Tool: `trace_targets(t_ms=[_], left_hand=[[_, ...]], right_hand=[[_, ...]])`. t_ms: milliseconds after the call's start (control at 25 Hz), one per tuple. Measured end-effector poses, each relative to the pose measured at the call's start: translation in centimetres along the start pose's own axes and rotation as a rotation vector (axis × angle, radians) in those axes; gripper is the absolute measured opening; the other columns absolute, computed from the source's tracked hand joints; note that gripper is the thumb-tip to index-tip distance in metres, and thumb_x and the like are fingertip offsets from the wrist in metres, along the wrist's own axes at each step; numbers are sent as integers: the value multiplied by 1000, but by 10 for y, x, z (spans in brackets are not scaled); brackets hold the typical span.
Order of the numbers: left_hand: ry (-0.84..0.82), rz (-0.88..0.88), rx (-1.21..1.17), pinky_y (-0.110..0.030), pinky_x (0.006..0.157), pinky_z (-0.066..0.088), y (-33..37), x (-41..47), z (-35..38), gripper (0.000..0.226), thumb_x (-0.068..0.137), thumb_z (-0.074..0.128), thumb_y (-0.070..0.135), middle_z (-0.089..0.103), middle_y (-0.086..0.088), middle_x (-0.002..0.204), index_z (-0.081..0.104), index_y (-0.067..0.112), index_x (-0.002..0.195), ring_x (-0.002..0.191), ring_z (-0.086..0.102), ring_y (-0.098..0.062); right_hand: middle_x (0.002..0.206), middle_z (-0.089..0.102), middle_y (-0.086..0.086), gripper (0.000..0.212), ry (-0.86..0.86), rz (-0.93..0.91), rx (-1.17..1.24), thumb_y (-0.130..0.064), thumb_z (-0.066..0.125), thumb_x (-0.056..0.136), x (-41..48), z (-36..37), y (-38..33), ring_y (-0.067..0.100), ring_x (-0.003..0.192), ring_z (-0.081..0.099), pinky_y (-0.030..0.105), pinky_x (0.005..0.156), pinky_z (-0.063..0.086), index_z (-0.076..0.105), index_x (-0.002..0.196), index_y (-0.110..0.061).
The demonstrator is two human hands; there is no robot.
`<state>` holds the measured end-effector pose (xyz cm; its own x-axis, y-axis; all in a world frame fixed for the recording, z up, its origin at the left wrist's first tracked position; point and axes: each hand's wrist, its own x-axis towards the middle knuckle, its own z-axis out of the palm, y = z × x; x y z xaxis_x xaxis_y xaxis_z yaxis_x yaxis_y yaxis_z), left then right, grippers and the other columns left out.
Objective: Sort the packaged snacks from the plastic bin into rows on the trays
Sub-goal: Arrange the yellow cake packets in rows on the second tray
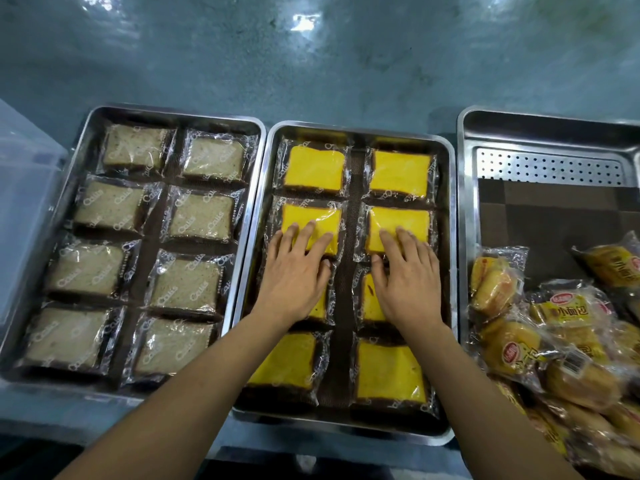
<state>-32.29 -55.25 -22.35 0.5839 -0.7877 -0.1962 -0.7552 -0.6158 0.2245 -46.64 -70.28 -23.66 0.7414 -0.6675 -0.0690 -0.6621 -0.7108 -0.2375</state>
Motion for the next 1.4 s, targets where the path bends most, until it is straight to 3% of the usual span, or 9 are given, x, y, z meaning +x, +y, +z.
trace_targets(t_ms=[160, 360, 720, 960, 1160, 1400], left_hand=[[-32, 11, -13, -50, 124, 10, -3, 6, 3, 54, 103, 34, 45, 19, -3, 165, 26, 33, 155, 152, 13, -31], [-32, 25, -22, -49, 124, 9, -5, 6, -2, 54, 103, 36, 45, 19, -4, 166, 27, 31, 155, 152, 13, -31], [-1, -17, -16, -49, 118, 25, 12, -79, 5, 48, 99, 42, 34, 36, -4, 157, 42, 28, 146, 144, 30, -31], [-65, -27, -11, -50, 123, 17, 9, -98, 17, 57, 99, 26, 43, 25, -4, 164, 30, 31, 154, 151, 20, -29], [-81, -11, 7, -48, 125, 10, 8, -97, 16, 61, 102, 37, 41, 11, -2, 168, 17, 34, 158, 154, 8, -28], [-47, -45, 44, -52, 121, 20, 8, -128, 22, 57, 97, 36, 37, 24, -3, 164, 29, 37, 154, 150, 23, -33]], right_hand=[[157, 39, 9, 51, -26, -27, -5, -41, 42, 104, 7, 0, 2, 28, 147, 31, 48, 121, 23, 39, 151, -22], [157, 39, 9, 52, 0, -41, 28, -39, 43, 104, -1, -6, 3, 28, 147, 31, 48, 121, 24, 39, 152, -21], [138, 57, 4, 40, 78, -38, 58, -34, 46, 98, -85, -2, 2, 26, 128, 47, 46, 108, 35, 60, 133, -20], [150, 48, 7, 45, -18, -42, 35, -36, 42, 102, -96, 2, 7, 25, 142, 38, 47, 121, 25, 49, 145, -22], [155, 43, 8, 49, -44, -63, 65, -35, 46, 103, -100, -3, 9, 26, 146, 33, 46, 123, 23, 43, 149, -21], [159, 37, 4, 58, -96, -124, 62, -34, 53, 98, -139, -10, 19, 22, 148, 29, 44, 124, 20, 37, 153, -24]])
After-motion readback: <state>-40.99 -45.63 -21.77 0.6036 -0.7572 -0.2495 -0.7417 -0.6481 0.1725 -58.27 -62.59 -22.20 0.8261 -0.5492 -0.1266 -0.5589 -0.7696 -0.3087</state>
